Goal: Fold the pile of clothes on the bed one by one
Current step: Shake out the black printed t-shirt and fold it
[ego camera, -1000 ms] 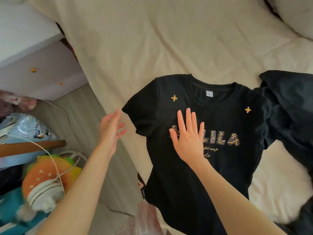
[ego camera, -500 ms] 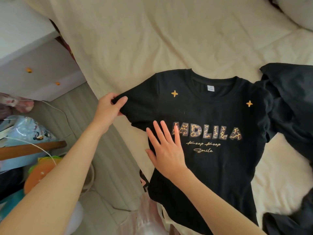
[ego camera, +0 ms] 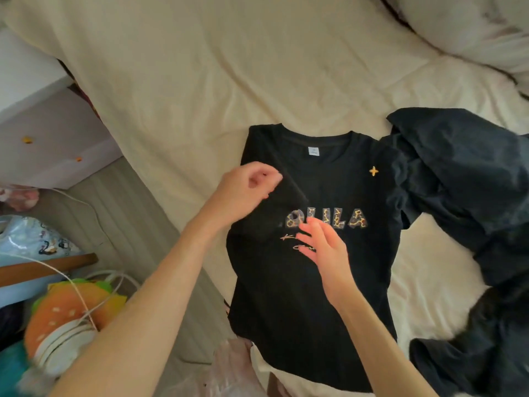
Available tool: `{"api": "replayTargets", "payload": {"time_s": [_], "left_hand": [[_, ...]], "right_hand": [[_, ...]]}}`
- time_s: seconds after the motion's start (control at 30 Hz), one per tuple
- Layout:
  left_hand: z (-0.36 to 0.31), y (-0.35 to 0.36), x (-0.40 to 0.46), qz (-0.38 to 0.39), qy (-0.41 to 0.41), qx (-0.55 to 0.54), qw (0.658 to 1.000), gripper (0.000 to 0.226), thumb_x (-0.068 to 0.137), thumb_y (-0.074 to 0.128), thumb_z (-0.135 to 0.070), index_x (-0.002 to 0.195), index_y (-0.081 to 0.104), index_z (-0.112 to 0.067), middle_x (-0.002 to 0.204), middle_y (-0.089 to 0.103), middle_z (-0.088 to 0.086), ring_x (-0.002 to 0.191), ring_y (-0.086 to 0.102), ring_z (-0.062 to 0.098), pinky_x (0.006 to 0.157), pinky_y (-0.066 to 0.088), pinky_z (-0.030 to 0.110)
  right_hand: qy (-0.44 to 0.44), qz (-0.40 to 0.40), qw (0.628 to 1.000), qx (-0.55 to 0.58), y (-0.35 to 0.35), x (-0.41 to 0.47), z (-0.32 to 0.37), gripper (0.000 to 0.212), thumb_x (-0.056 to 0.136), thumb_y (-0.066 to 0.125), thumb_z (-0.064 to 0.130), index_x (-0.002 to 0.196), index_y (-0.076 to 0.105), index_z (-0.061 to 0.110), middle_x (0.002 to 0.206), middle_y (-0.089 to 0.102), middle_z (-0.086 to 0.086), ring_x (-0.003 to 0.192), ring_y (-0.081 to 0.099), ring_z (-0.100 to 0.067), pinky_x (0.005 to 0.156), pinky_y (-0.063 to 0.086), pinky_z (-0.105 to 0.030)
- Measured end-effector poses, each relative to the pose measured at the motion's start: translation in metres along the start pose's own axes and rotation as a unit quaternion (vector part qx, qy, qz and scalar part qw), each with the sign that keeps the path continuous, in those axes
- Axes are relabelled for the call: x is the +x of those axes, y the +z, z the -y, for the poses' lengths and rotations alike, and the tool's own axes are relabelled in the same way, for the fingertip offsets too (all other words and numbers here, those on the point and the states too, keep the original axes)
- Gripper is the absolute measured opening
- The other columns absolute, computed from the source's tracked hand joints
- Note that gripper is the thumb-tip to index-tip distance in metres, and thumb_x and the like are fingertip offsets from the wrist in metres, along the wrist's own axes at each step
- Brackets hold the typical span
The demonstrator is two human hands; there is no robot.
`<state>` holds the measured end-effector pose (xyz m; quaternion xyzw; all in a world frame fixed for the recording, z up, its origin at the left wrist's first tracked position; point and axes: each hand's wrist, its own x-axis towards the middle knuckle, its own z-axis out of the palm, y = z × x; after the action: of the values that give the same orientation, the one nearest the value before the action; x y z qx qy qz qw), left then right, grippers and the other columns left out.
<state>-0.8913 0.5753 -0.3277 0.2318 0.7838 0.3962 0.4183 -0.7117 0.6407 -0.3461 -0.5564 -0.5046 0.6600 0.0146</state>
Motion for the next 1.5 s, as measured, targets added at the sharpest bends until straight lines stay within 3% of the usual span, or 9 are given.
{"api": "replayTargets", "payload": {"time_s": [0.13, 0.23, 0.4, 0.53, 0.67, 0.8, 1.0, 1.23, 1.5], "left_hand": [[0.047, 0.001, -0.009, -0.160, -0.097, 0.038, 0.982, 0.025, 0.093, 0.056, -0.027, 0.114, 0.057, -0.016, 0.100, 0.058, -0.007, 0.085, 0.055, 0.005, 0.070, 0.041, 0.013], [0.073, 0.014, -0.027, -0.145, -0.146, 0.011, 0.978, 0.033, 0.090, 0.060, -0.032, 0.118, 0.052, -0.019, 0.098, 0.054, -0.011, 0.081, 0.051, -0.003, 0.063, 0.035, 0.008], [0.085, 0.042, -0.046, -0.136, -0.141, -0.050, 0.979, 0.034, 0.085, 0.066, -0.035, 0.110, 0.043, -0.032, 0.096, 0.052, -0.021, 0.088, 0.054, 0.001, 0.068, 0.041, 0.010], [0.092, 0.049, -0.049, -0.200, -0.126, 0.017, 0.971, 0.015, 0.090, 0.060, -0.027, 0.100, 0.048, -0.027, 0.090, 0.053, -0.016, 0.080, 0.053, 0.002, 0.058, 0.039, 0.002], [0.106, 0.042, -0.050, -0.214, -0.129, -0.043, 0.967, 0.004, 0.093, 0.056, -0.022, 0.097, 0.055, -0.022, 0.086, 0.055, -0.017, 0.079, 0.054, -0.004, 0.063, 0.038, -0.004], [0.117, 0.037, -0.050, -0.205, -0.157, -0.152, 0.954, 0.013, 0.094, 0.054, -0.026, 0.104, 0.057, -0.018, 0.092, 0.060, -0.012, 0.087, 0.058, 0.000, 0.065, 0.043, 0.000], [0.130, 0.042, -0.072, -0.077, -0.184, -0.225, 0.954, 0.022, 0.090, 0.059, -0.030, 0.107, 0.058, -0.016, 0.105, 0.064, -0.001, 0.103, 0.060, 0.013, 0.081, 0.049, 0.018], [0.150, 0.058, -0.104, 0.040, -0.201, -0.164, 0.965, 0.048, 0.089, 0.059, -0.035, 0.133, 0.049, -0.017, 0.123, 0.060, -0.003, 0.116, 0.056, 0.013, 0.098, 0.048, 0.031], [0.197, 0.073, -0.150, 0.155, -0.289, 0.011, 0.945, 0.034, 0.089, 0.061, -0.034, 0.119, 0.060, -0.018, 0.106, 0.066, -0.006, 0.102, 0.061, 0.013, 0.083, 0.049, 0.022]], "right_hand": [[-0.051, -0.010, 0.997, -0.062, -0.004, 0.028, 0.010, 0.015, 0.097, 0.049, 0.031, 0.111, 0.057, 0.028, 0.111, 0.063, 0.006, 0.097, 0.059, -0.004, 0.090, 0.051, -0.030], [-0.141, -0.048, 0.973, -0.174, 0.014, 0.054, 0.029, 0.037, 0.095, 0.054, 0.034, 0.129, 0.050, 0.022, 0.124, 0.056, 0.004, 0.109, 0.053, -0.007, 0.087, 0.043, -0.016], [-0.233, -0.002, 0.898, -0.373, 0.053, 0.090, 0.073, 0.044, 0.095, 0.049, 0.045, 0.129, 0.053, 0.019, 0.121, 0.059, 0.001, 0.115, 0.052, -0.018, 0.102, 0.037, -0.044], [-0.211, 0.042, 0.896, -0.388, 0.078, 0.112, 0.101, 0.028, 0.096, 0.050, 0.040, 0.107, 0.062, 0.017, 0.086, 0.058, 0.004, 0.090, 0.056, -0.017, 0.098, 0.042, -0.047], [-0.228, 0.072, 0.907, -0.346, 0.101, 0.120, 0.110, 0.028, 0.093, 0.059, 0.030, 0.106, 0.066, 0.007, 0.098, 0.067, -0.007, 0.084, 0.058, -0.016, 0.087, 0.047, -0.031], [-0.242, 0.049, 0.901, -0.357, 0.113, 0.129, 0.109, 0.024, 0.094, 0.057, 0.030, 0.105, 0.067, 0.011, 0.088, 0.064, 0.001, 0.073, 0.056, -0.006, 0.075, 0.048, -0.025], [-0.454, -0.047, 0.683, -0.570, 0.090, 0.089, 0.061, 0.049, 0.098, 0.041, 0.031, 0.143, 0.040, 0.013, 0.144, 0.043, -0.010, 0.135, 0.037, -0.027, 0.109, 0.029, -0.042], [-0.453, 0.066, 0.617, -0.640, 0.058, 0.020, -0.029, 0.052, 0.093, 0.052, 0.030, 0.142, 0.043, 0.015, 0.152, 0.032, -0.013, 0.142, 0.025, -0.031, 0.114, 0.015, -0.056], [-0.367, 0.080, 0.640, -0.670, 0.049, -0.004, -0.069, 0.056, 0.093, 0.053, 0.033, 0.144, 0.040, 0.016, 0.153, 0.031, -0.012, 0.142, 0.025, -0.032, 0.112, 0.015, -0.057]]}}
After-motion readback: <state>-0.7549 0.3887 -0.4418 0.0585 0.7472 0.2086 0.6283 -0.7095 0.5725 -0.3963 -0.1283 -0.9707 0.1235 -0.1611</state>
